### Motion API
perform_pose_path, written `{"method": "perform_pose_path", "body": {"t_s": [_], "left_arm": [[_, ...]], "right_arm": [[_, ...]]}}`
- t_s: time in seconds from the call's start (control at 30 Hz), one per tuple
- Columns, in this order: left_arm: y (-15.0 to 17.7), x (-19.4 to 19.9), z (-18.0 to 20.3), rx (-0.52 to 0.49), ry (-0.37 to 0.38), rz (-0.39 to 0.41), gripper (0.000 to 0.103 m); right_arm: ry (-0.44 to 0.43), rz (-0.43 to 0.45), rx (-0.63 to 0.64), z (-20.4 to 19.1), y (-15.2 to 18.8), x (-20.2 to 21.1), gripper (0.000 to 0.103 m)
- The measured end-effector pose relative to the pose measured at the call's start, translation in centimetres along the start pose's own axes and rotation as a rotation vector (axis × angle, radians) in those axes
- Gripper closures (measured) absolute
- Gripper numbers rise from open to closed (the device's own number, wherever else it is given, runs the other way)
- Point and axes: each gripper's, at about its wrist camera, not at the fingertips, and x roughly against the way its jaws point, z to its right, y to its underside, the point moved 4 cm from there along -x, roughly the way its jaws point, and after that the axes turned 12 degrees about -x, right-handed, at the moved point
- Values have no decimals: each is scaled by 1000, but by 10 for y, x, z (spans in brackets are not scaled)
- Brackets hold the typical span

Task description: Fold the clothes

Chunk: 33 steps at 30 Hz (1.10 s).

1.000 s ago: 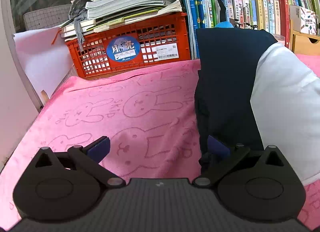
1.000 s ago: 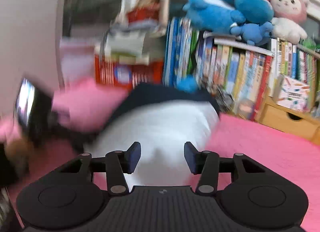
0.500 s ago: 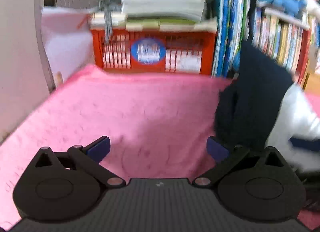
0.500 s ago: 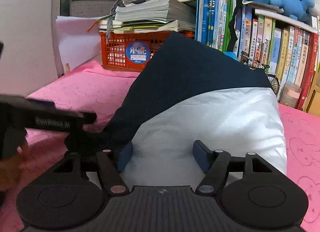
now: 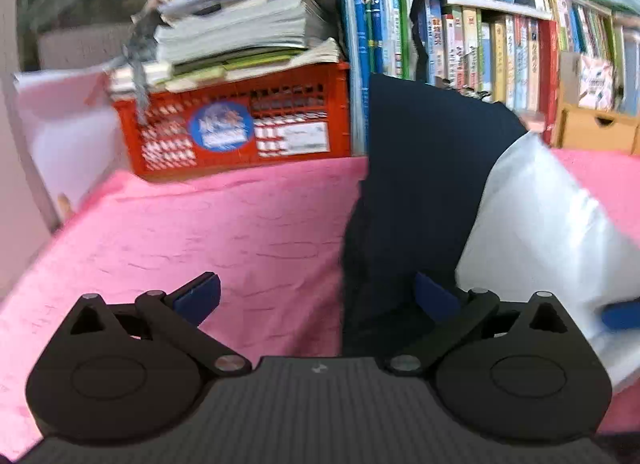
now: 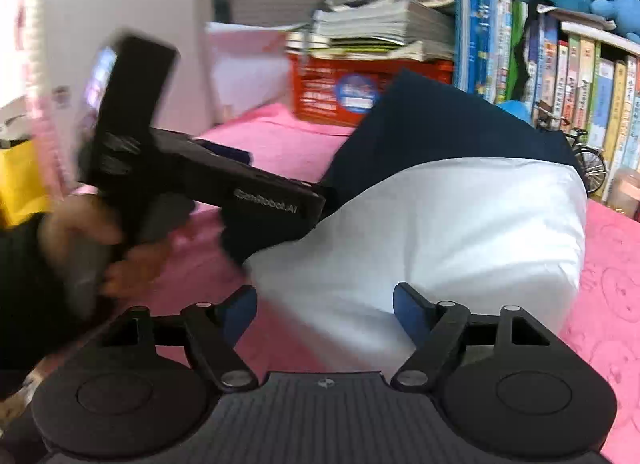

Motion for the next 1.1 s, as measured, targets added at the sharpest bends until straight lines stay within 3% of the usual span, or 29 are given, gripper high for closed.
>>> {"method": "perform_pose_path", "body": {"t_s": [0.13, 0.23, 0.27, 0.37, 0.53, 0.73, 0.83, 0.97, 1.1], "left_arm": [[0, -8, -4, 9, -17, -41, 0], [1, -9, -4, 13, -13, -52, 0], [2, -9, -4, 14, -12, -56, 0], [5, -14, -7, 42, -1, -83, 0], [12, -22, -19, 119, 10, -142, 0], [13, -23, -18, 114, 5, -147, 0], [13, -23, -18, 114, 5, -149, 0], [14, -25, -20, 131, 13, -155, 0], [14, -26, -22, 138, 14, -160, 0]], "right_arm": [[77, 85, -64, 10, -35, 14, 28], [128, 119, -108, 19, -70, 0, 38], [138, 98, -116, 22, -80, -16, 45], [163, -10, -127, 33, -104, -82, 48], [291, -32, -187, 65, -131, -158, 41], [330, -17, -136, 76, -136, -201, 23], [340, -6, -116, 75, -135, -203, 17], [361, 9, -129, 72, -141, -190, 16], [339, 69, -156, 56, -138, -128, 14]]}}
